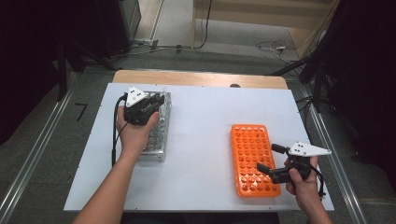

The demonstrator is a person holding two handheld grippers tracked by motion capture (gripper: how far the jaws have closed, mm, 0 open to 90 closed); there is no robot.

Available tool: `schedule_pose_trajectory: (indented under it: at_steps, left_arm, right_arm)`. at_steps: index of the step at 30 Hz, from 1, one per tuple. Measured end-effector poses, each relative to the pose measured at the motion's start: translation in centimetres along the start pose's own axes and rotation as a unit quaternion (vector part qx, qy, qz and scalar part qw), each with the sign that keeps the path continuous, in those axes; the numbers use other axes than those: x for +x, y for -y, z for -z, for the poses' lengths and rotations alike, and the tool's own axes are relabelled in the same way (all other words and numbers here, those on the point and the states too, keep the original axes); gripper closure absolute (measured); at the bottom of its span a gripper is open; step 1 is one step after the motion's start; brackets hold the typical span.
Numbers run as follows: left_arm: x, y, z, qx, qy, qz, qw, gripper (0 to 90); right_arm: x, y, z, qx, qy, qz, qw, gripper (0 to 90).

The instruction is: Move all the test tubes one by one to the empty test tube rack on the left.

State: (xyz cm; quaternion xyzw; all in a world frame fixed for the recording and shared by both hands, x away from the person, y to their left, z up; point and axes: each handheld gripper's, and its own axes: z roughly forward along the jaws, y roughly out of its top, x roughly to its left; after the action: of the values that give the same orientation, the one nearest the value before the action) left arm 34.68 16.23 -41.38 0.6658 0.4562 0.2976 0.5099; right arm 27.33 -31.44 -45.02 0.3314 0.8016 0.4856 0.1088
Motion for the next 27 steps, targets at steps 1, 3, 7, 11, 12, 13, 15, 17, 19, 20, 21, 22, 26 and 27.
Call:
schedule_pose_trajectory:
  at_steps: [1, 3, 7, 11, 12, 13, 15, 17, 19, 20, 21, 22, 26, 27]
  left_arm:
    - [-0.1, 0.1, 0.0, 0.002, 0.000, -0.002, 1.0000, 75.9]
    - [-0.2, 0.4, -0.1, 0.011, -0.001, -0.008, 0.9999, 75.9]
    - [-0.4, 0.8, -0.3, 0.026, -0.006, -0.015, 0.9995, 75.9]
    - [-0.5, 1.1, -0.5, 0.044, -0.006, -0.019, 0.9988, 75.8]
    - [-0.5, 1.2, -0.5, 0.047, -0.006, -0.021, 0.9986, 75.8]
    - [-0.6, 1.3, -0.6, 0.050, -0.006, -0.023, 0.9985, 75.7]
    - [-0.6, 1.5, -0.6, 0.056, -0.006, -0.024, 0.9981, 75.7]
    - [-0.4, 1.5, -0.6, 0.061, -0.006, -0.019, 0.9979, 75.6]
    - [-0.3, 1.5, -0.6, 0.065, -0.003, -0.014, 0.9978, 75.6]
    - [-0.2, 1.5, -0.6, 0.067, -0.003, -0.013, 0.9976, 75.5]
    - [-0.2, 1.5, -0.6, 0.071, -0.003, -0.012, 0.9974, 75.5]
    - [-0.2, 1.5, -0.6, 0.073, -0.002, -0.012, 0.9973, 75.3]
    - [-0.1, 1.5, -0.5, 0.077, 0.007, -0.007, 0.9970, 74.4]
    - [-0.1, 1.5, -0.5, 0.079, 0.009, -0.006, 0.9968, 74.1]
  right_arm:
    - [0.0, 0.0, 0.0, -0.001, 0.000, 0.000, 1.0000, 0.0]
    - [0.0, 0.0, 0.0, -0.001, 0.000, 0.000, 1.0000, 0.0]
    - [0.0, 0.0, 0.1, -0.002, 0.000, -0.002, 1.0000, 0.0]
    - [-0.1, 0.0, 0.1, -0.002, 0.001, -0.001, 1.0000, 0.0]
    - [-0.1, 0.0, 0.0, -0.003, 0.002, -0.001, 1.0000, 0.0]
    - [-0.1, 0.0, 0.0, -0.002, 0.002, -0.002, 1.0000, 0.0]
    - [-0.1, 0.0, 0.0, -0.001, 0.002, -0.002, 1.0000, 0.0]
    - [-0.1, 0.0, 0.0, 0.000, 0.001, -0.002, 1.0000, 0.0]
    - [-0.1, 0.0, -0.1, 0.000, 0.001, -0.002, 1.0000, 0.0]
    - [-0.1, 0.1, -0.1, 0.001, 0.002, -0.002, 1.0000, 0.0]
    - [-0.1, 0.1, -0.2, 0.001, 0.001, -0.003, 1.0000, 0.0]
    - [-0.1, 0.1, -0.2, 0.001, 0.001, -0.003, 1.0000, 0.0]
    - [-0.1, 0.1, -0.2, 0.002, 0.001, -0.004, 1.0000, 0.0]
    - [-0.1, 0.1, -0.2, 0.002, 0.001, -0.003, 1.0000, 0.0]
